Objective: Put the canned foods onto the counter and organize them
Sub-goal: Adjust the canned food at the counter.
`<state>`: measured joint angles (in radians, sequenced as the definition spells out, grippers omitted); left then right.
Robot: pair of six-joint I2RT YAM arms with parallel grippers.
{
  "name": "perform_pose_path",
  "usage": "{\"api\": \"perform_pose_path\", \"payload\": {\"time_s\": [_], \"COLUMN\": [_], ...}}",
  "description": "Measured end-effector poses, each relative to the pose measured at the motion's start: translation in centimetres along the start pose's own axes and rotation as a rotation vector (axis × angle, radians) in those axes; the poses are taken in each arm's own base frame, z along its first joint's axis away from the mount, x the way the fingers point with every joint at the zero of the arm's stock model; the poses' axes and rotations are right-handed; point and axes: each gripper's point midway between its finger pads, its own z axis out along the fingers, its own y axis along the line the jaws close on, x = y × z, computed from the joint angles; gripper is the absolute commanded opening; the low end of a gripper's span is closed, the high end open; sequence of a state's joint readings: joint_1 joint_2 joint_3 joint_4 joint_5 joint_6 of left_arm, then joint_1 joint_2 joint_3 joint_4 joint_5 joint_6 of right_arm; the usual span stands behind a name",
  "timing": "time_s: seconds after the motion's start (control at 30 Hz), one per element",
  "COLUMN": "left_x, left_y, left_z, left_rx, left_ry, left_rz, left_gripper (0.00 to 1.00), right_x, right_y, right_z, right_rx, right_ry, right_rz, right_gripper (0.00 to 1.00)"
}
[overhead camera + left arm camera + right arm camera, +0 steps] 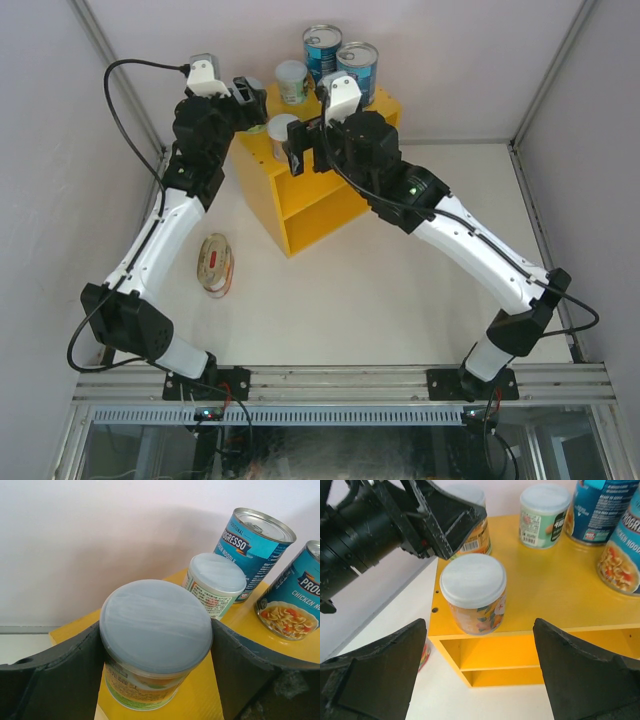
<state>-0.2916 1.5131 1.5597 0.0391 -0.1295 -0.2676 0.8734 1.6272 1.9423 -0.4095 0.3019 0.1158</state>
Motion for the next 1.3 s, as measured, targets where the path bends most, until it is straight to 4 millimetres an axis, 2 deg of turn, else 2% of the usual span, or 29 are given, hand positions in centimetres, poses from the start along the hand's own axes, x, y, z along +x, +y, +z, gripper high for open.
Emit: {"api": "perform_pose_path", "payload": {"time_s": [0.47, 1.07, 1.17, 1.3], "left_x": [-0.1, 0.2, 0.3, 0.4], "left_y": [0.4, 0.6, 0.6, 0.5], "left_z": [0.3, 2.1, 2.3, 2.7], "left_rx": [-0.039, -0.073, -0.073, -0.073], "left_ry": [0.009, 0.007, 0.006, 0.004], "left_rz": [0.028, 0.039, 0.039, 0.038], "left_gripper": [0.68, 0.69, 0.69, 0.69], "right_x": [4.0, 6.8, 7.1, 6.9], "right_y": [0.9, -1.0, -1.2, -1.9], "right_z": [3.2, 7.3, 8.0, 8.6], "right_rx": [-0.009, 0.000, -0.001, 0.007], "right_ry": [0.072, 0.112, 0.117, 0.110], "right_rz": [-0.014, 0.016, 0.021, 0.027], "right_gripper": [0.88, 0.88, 0.84, 0.70]}}
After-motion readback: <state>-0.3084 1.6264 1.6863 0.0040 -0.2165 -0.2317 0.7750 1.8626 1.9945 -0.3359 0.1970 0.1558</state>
